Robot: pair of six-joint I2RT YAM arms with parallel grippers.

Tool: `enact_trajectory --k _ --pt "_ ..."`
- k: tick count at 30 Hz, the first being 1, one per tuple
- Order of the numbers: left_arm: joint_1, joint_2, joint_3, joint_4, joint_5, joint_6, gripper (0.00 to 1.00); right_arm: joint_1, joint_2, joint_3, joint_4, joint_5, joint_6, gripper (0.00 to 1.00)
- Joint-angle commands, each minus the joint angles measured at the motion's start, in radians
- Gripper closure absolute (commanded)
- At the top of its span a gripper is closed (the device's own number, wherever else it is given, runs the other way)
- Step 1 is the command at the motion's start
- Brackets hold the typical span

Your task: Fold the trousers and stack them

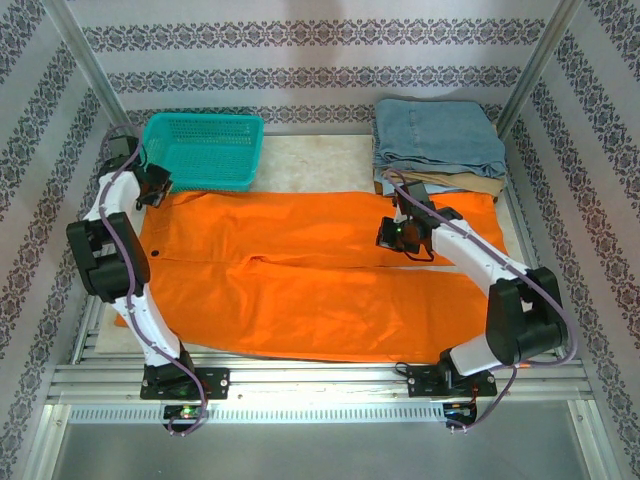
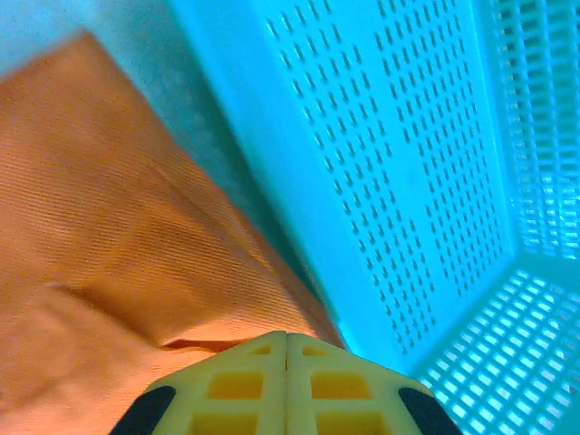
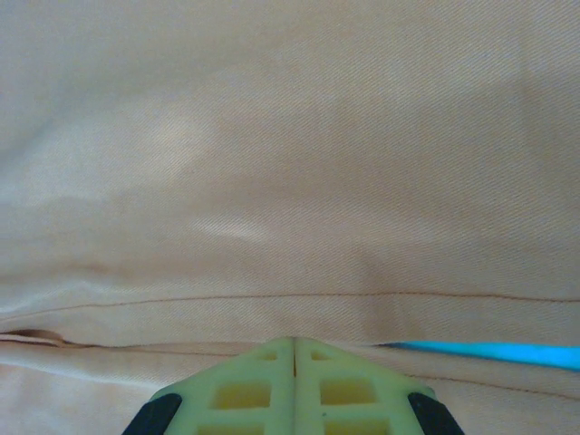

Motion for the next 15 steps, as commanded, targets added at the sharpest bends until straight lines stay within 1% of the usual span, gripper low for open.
enact_trajectory --k 1,2,3,5,7,8,10,11,13,14,15 --pt "0.020 -0.015 -0.051 0.033 0.049 0.003 0.53 -0.007 -0.037 0.008 -0.053 0.038 0.000 1.00" --pt "0.020 -0.039 -0.069 0.055 0.068 0.004 0.42 -0.004 -0.046 0.011 -0.063 0.040 -0.002 1.00" --pt "0.020 -0.070 -0.089 0.060 0.072 -0.002 0.32 -0.004 -0.052 0.015 -0.074 0.048 -0.005 0.97" --pt "0.020 -0.150 -0.136 0.096 0.092 -0.003 0.28 -0.008 -0.067 0.018 -0.096 0.074 -0.010 0.92" --pt "0.003 -0.253 -0.221 0.134 0.098 -0.019 0.27 -0.042 -0.077 0.022 -0.114 0.083 -0.011 0.92" --pt "-0.018 -0.307 -0.270 0.144 0.095 -0.024 0.27 -0.072 -0.080 0.019 -0.111 0.087 -0.007 0.93" --pt "-0.068 -0.390 -0.376 0.165 0.099 -0.043 0.27 -0.135 -0.064 0.012 -0.079 0.105 0.013 1.00" --pt "-0.099 -0.432 -0.439 0.185 0.099 -0.068 0.28 -0.166 -0.040 0.020 -0.066 0.104 0.019 1.00" --pt "-0.174 -0.510 -0.597 0.293 0.091 -0.132 0.31 -0.207 0.037 0.061 -0.063 0.130 0.011 1.00" --pt "-0.226 -0.542 -0.674 0.344 0.069 -0.164 0.32 -0.219 0.093 0.105 -0.080 0.136 -0.001 1.00" --pt "-0.269 -0.560 -0.738 0.395 0.064 -0.179 0.32 -0.238 0.161 0.152 -0.104 0.117 -0.015 1.00"
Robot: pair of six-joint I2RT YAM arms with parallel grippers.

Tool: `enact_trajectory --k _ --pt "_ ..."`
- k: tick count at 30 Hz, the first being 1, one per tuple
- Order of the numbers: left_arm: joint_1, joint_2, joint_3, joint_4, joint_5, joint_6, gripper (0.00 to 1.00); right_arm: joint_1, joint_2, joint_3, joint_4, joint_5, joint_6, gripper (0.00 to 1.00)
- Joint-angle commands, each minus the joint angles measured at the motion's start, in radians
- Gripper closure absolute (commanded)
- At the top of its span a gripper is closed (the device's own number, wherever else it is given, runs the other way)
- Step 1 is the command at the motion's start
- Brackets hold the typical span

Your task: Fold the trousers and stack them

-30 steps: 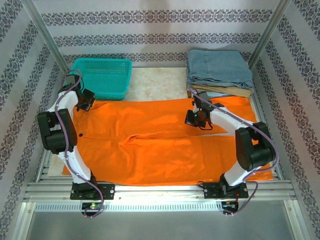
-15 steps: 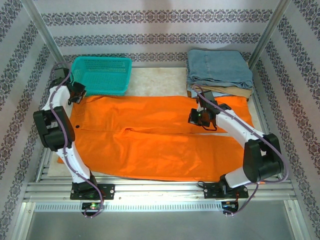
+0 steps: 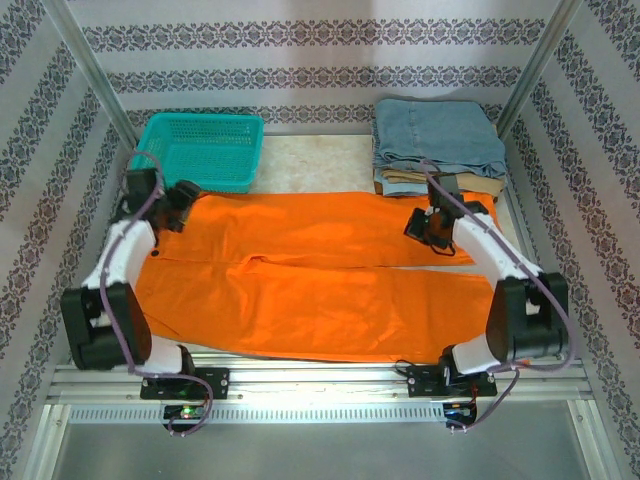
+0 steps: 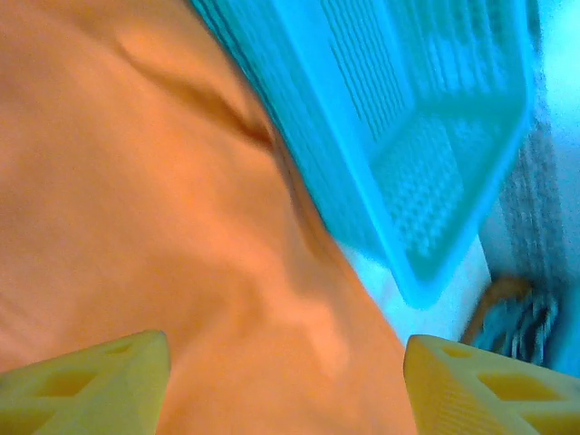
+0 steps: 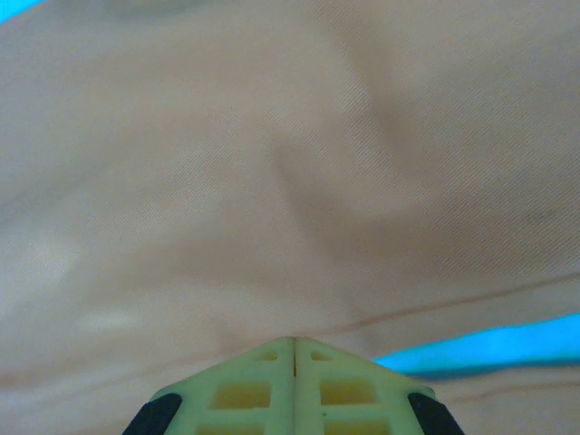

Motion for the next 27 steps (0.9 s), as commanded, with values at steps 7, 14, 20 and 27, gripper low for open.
enact_trajectory --k 7,14,20,27 --pt "-0.165 -0.024 -0.389 0.263 -0.013 -0.075 0.37 -0.119 0.397 0.231 -0.074 -0.025 -0.050 1.00" --pt "-0.145 0.000 -0.542 0.248 -0.043 -0.114 0.57 -0.072 0.407 0.203 -0.109 -0.007 -0.105 1.00" --pt "-0.145 -0.189 -0.653 0.142 -0.101 -0.195 0.67 0.038 0.462 0.249 -0.173 0.077 -0.122 1.00" --pt "-0.143 -0.430 -0.642 -0.033 -0.187 -0.165 0.57 -0.003 0.441 0.330 -0.243 0.129 -0.133 0.99"
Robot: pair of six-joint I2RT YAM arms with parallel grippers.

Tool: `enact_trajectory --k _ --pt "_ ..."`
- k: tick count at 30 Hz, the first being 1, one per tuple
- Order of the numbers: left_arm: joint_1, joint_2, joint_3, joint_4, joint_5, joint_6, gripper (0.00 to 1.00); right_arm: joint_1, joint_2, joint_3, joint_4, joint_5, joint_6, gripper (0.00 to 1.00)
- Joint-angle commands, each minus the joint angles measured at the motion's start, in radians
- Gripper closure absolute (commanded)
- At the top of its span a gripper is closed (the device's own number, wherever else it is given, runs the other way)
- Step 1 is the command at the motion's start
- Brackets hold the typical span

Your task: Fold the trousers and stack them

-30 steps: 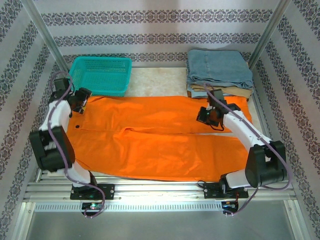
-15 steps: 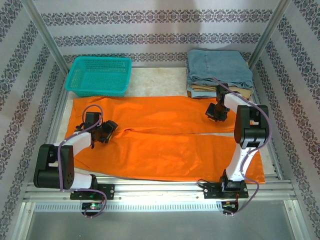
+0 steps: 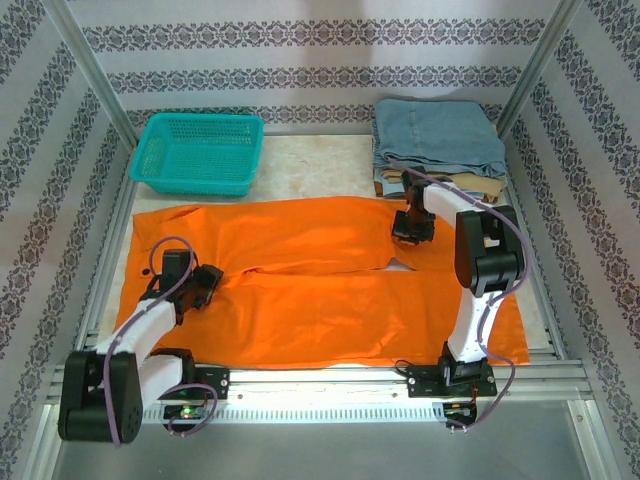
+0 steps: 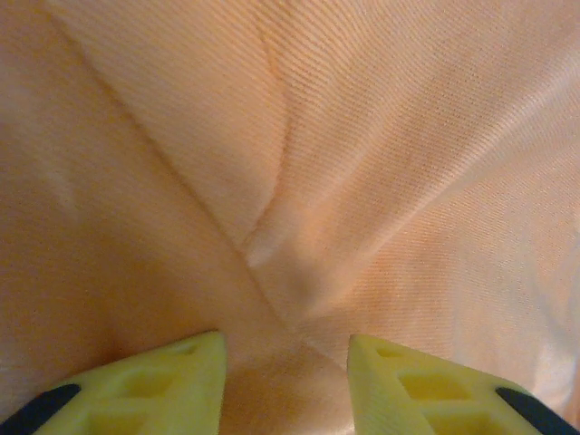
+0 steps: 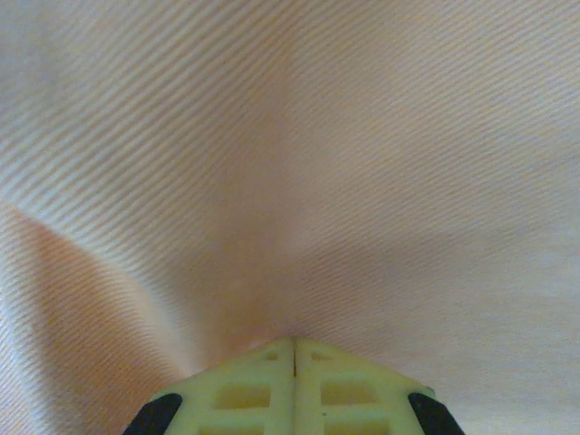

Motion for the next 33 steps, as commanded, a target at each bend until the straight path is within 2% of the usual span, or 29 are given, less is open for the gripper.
enact_trajectory --k 1,9,17,25,31,33 --pt "0.009 -0.043 0.025 -0.156 -0.060 0.010 0.56 -0.041 -0.020 0.037 -0.067 0.060 -0.024 0.99" --pt "0.001 0.033 0.131 -0.119 0.044 0.057 0.55 -0.148 -0.027 -0.003 -0.050 0.058 -0.018 1.00" --pt "0.000 0.090 0.155 -0.043 0.074 0.054 0.53 -0.246 0.102 0.077 -0.131 0.067 -0.057 1.00" --pt "0.001 0.170 0.195 0.005 0.125 0.068 0.52 -0.292 0.210 0.262 -0.275 0.064 -0.117 1.00" --pt "0.003 0.255 0.252 0.043 0.181 0.105 0.52 -0.327 0.226 0.306 -0.278 0.111 -0.106 1.00" --pt "0.003 0.275 0.282 0.039 0.207 0.137 0.52 -0.316 0.181 0.292 -0.264 0.126 -0.092 1.00"
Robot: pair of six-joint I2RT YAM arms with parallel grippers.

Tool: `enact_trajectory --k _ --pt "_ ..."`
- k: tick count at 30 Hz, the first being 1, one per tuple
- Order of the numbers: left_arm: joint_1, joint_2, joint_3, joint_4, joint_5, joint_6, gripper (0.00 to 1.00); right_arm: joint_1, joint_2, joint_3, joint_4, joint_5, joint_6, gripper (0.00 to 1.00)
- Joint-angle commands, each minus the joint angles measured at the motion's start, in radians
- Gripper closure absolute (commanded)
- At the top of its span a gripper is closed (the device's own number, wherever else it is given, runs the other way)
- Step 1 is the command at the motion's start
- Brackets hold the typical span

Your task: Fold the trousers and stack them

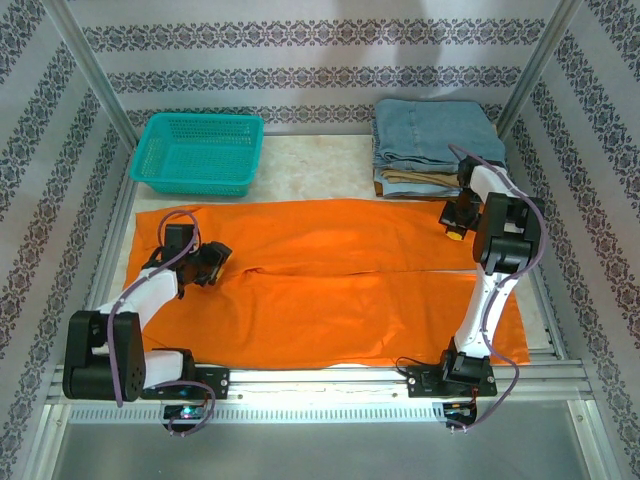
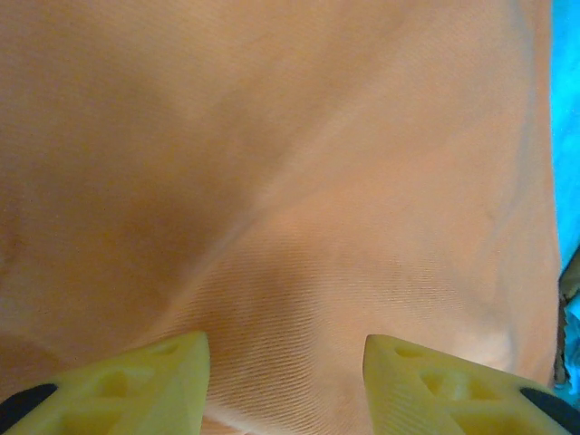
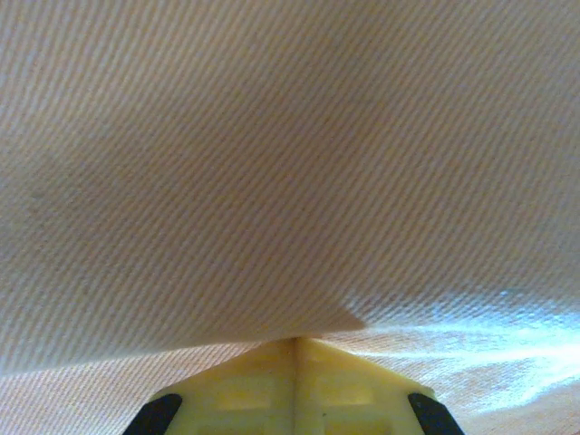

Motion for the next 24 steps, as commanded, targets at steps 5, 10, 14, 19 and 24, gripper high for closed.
enact_trajectory --k 5,10,14,19,24 --pt "-0.014 -0.017 0.087 -0.036 0.036 0.101 0.51 0.113 -0.271 -0.127 0.029 0.092 0.041 1.00" --pt "-0.133 -0.066 0.071 -0.067 -0.042 0.117 0.48 0.261 -0.520 -0.460 0.155 -0.069 0.126 1.00" --pt "-0.176 -0.037 -0.004 0.009 -0.043 0.066 0.48 0.307 -0.589 -0.698 0.247 -0.205 0.168 1.00" --pt "-0.178 0.017 -0.060 0.092 -0.074 0.034 0.48 0.257 -0.567 -0.798 0.307 -0.258 0.171 1.00" --pt "-0.171 0.128 -0.063 0.187 -0.094 -0.011 0.50 0.197 -0.472 -0.757 0.349 -0.271 0.176 1.00"
